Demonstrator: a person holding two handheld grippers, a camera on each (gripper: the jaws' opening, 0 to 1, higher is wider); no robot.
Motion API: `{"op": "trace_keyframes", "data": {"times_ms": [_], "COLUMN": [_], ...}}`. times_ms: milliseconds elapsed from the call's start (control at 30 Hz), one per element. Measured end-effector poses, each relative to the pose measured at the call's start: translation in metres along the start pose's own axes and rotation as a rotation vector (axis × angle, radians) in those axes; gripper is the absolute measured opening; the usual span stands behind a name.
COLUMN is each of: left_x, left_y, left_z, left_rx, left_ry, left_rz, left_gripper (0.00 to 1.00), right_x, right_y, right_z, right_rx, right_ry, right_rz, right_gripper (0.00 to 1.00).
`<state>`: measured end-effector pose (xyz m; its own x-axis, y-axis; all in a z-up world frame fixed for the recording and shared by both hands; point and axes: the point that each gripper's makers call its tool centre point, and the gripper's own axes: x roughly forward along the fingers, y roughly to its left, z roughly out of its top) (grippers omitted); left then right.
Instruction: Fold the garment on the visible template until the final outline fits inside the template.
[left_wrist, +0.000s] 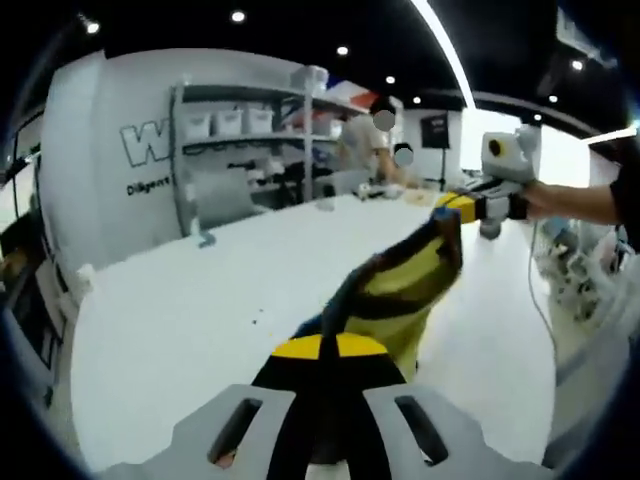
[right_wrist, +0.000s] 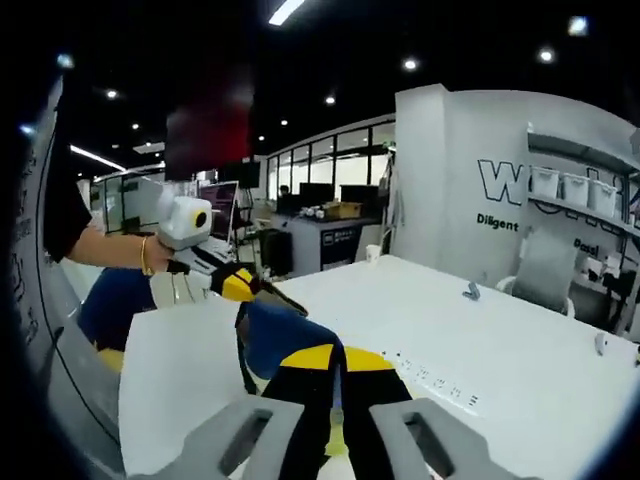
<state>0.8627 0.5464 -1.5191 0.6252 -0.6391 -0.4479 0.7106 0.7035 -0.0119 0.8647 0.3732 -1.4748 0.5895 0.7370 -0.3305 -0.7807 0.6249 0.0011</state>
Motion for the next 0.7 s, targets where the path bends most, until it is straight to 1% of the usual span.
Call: {"op": "trace_keyframes", "data": {"times_ms": [33,133,167,200,300,333,367,400,433,500,533,600,700], "left_x": [-0.014,-0.027,-0.040,-0.048,-0.060,-0.064,-0.074,-0.088,-0.096,-0.113,-0.133,-0.153,-0.169], "left_y": [0.000,-0.001,-0.009,-0.007,-0.004,-0.004,-0.009,-0.014,-0.016,-0.026,-0.038,-0.049,-0.055], "left_z": [0.022,0.031,0.046,0.054,0.068,0.073,0.083,0.099,0.109,0.127,0.144,0.155,0.164], "left_rx": [-0.010,0.001,0.004,0.004,0.005,0.005,0.019,0.055,0.057,0.087,0.124,0.132,0.149], "left_ry": [-0.079,-0.091,-0.118,-0.145,-0.192,-0.211,-0.229,-0.253,-0.269,-0.309,-0.356,-0.366,-0.384], "left_rz": [0.006,0.022,0.029,0.039,0.059,0.065,0.075,0.100,0.100,0.105,0.110,0.111,0.118], "left_gripper": [0.00,0.00,0.00,0.00,0.00,0.00,0.00,0.00,0.00,0.00,0.00,0.00,0.00], "right_x": [-0.006,-0.020,-0.030,-0.038,-0.049,-0.058,-0.062,-0.073,-0.082,-0.100,-0.111,-0.130,-0.142], "right_y": [0.001,0.007,0.008,0.008,0.011,0.015,0.018,0.021,0.027,0.035,0.041,0.051,0.059], "right_z": [0.009,0.029,0.043,0.053,0.066,0.078,0.084,0.097,0.109,0.129,0.141,0.157,0.166], "right_rx": [0.000,-0.013,-0.019,-0.020,-0.021,-0.043,-0.049,-0.055,-0.064,-0.071,-0.067,-0.080,-0.100], "right_ry": [-0.019,-0.063,-0.089,-0.108,-0.130,-0.153,-0.163,-0.188,-0.214,-0.265,-0.298,-0.334,-0.347], "right_rz": [-0.008,-0.020,-0.039,-0.055,-0.066,-0.071,-0.076,-0.080,-0.086,-0.104,-0.112,-0.124,-0.127], "right_gripper": [0.00,0.00,0.00,0.00,0.00,0.00,0.00,0.00,0.00,0.00,0.00,0.00,0.00]}}
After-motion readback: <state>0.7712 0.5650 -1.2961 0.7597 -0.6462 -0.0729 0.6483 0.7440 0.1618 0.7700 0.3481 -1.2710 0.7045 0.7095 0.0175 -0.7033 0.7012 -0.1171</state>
